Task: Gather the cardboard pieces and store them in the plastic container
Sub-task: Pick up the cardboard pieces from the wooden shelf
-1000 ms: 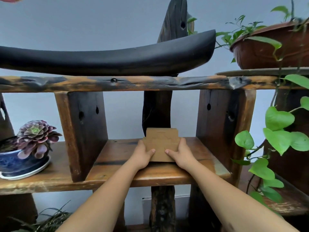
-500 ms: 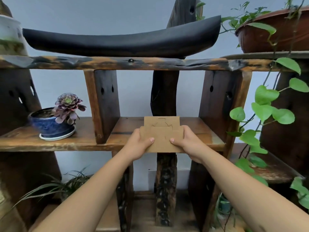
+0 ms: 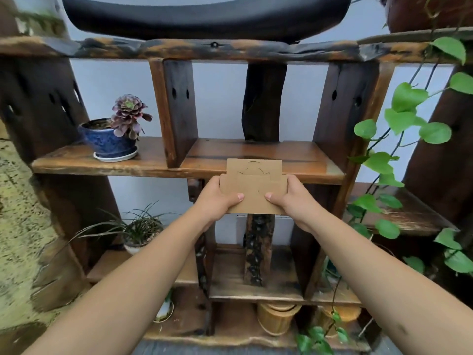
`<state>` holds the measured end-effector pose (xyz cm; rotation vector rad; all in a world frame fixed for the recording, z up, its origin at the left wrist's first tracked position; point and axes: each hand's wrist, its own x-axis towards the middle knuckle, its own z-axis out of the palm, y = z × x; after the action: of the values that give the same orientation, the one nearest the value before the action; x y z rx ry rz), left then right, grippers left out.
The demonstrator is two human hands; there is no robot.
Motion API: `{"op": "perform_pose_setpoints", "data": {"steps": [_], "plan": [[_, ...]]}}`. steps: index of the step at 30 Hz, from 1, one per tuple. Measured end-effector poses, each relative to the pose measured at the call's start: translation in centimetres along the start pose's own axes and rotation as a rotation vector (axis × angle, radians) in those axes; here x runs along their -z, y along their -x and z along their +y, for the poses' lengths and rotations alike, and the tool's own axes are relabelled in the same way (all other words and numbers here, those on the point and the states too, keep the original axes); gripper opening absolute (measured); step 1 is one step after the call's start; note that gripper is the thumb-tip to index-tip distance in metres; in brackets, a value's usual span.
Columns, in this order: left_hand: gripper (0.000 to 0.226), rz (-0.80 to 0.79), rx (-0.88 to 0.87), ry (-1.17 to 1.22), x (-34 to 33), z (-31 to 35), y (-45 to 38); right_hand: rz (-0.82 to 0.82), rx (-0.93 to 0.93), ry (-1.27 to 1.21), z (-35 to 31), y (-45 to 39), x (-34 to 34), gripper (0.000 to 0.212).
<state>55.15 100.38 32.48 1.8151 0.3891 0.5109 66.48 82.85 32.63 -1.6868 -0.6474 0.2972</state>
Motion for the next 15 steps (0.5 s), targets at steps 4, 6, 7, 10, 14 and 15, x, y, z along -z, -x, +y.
{"op": "perform_pose_setpoints", "data": {"steps": [4,6,7,10,14,15], "plan": [[0.047,0.031,0.025,-0.062,0.3,-0.3,1.9,-0.058,-0.017,0.006,0.8,1.0,-0.6,0.045],[0.045,0.051,0.046,-0.042,0.5,-0.8,2.9,-0.095,-0.023,-0.011,1.2,1.4,-1.1,0.043],[0.045,0.052,0.051,-0.027,0.6,-0.8,3.4,-0.097,-0.018,-0.017,1.4,1.5,-1.3,0.042],[0.047,0.081,0.076,-0.049,1.0,-1.2,4.6,-0.119,-0.024,0.008,1.8,1.6,-2.4,0.043],[0.05,0.155,0.125,-0.083,2.0,-2.0,6.2,-0.16,-0.016,0.033,2.3,1.7,-4.4,0.041],[0.05,0.174,0.142,-0.087,2.3,-2.3,6.7,-0.172,-0.017,0.024,2.5,1.7,-5.0,0.039]]}}
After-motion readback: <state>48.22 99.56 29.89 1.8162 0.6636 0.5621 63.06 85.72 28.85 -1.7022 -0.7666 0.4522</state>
